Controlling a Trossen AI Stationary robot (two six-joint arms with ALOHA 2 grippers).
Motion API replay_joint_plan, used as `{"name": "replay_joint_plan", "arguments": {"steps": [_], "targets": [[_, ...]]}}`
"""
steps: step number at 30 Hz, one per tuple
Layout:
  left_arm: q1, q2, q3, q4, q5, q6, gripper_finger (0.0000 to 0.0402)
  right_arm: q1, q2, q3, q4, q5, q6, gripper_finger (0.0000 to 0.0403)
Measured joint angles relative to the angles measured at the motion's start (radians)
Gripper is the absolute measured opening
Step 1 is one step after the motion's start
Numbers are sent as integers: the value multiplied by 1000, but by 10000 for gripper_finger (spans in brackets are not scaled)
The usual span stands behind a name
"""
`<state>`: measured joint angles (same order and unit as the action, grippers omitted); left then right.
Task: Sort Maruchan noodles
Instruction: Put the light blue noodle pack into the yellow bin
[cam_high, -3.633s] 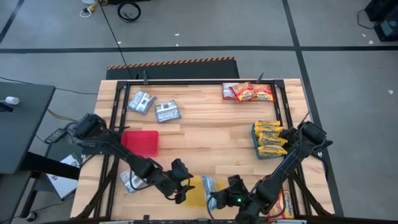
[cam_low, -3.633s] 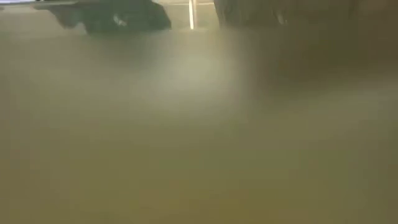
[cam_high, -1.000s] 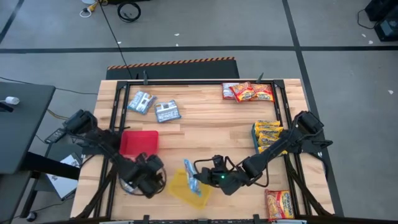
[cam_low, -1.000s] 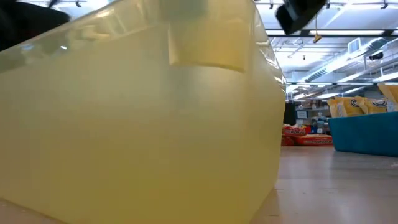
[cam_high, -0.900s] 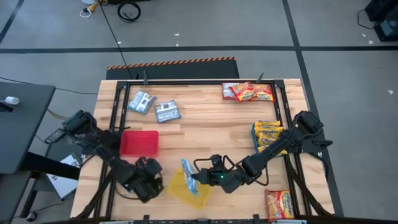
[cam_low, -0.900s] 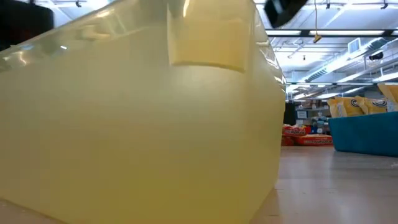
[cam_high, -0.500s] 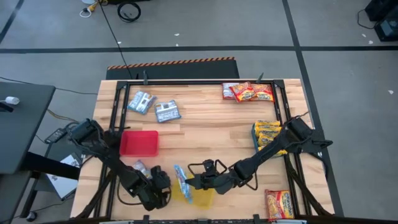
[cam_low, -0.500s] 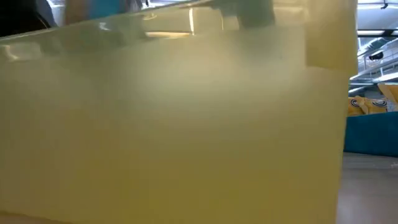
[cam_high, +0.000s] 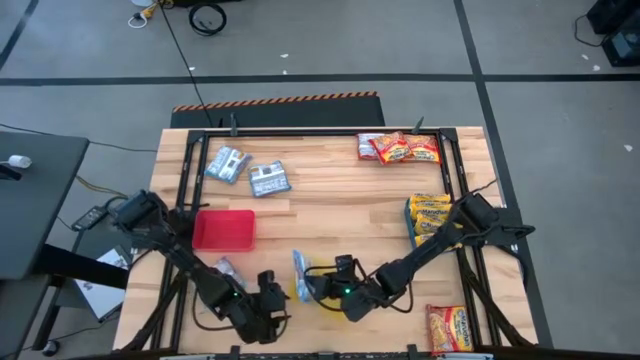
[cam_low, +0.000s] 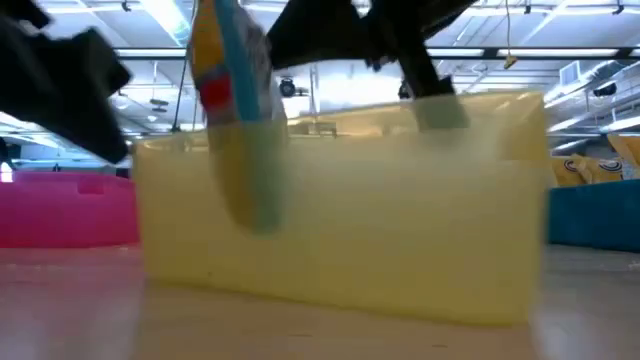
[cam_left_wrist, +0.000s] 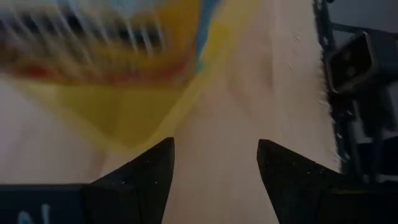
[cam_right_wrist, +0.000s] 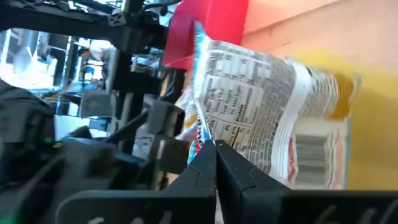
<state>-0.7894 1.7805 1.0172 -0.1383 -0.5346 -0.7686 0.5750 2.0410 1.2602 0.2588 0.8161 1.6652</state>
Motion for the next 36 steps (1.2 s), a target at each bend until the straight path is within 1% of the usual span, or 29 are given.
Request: {"name": "replay_joint_plan", "arguments": {"steps": [3, 7, 11, 14, 16, 19, 22, 24, 26, 27, 31, 33, 35, 36], "targets": [[35, 0, 0, 2, 21, 40, 233, -8, 9, -1, -14, -23, -23, 10], [69, 0, 8, -22, 91, 42, 233, -11, 10, 0, -5, -28, -84, 36], [69, -21, 84, -169, 158, -4, 233, -9, -4, 0, 16, -42, -174, 68], [45, -45, 140, -324, 160, -6, 233, -10, -29, 0, 17, -73, -259, 91], [33, -60, 156, -391, 149, -30, 233, -10, -58, 0, 11, -115, -371, 104], [15, -79, 155, -513, 105, -83, 233, -14, -127, 0, -37, -243, -607, 119], [8, -79, 153, -627, -3, -130, 233, -26, -192, 2, -219, -389, -769, 123], [22, -79, 127, -599, -55, -136, 233, -38, -209, 1, -364, -451, -857, 123], [47, -79, 76, -512, -56, -111, 233, -49, -210, 0, -475, -485, -944, 124], [60, -78, 48, -442, -38, -88, 233, -56, -202, -1, -505, -502, -995, 124], [100, -66, -59, -105, 64, 40, 233, -71, -134, 0, -495, -582, -1172, 124], [109, -59, -82, -22, 84, 76, 233, -74, -91, 0, -478, -613, -1209, 124], [123, -44, -80, 49, 87, 98, 233, -80, -56, 0, -473, -618, -1214, 124], [127, -43, -81, 57, 87, 110, 233, -86, -42, 0, -470, -618, -1213, 124]]}}
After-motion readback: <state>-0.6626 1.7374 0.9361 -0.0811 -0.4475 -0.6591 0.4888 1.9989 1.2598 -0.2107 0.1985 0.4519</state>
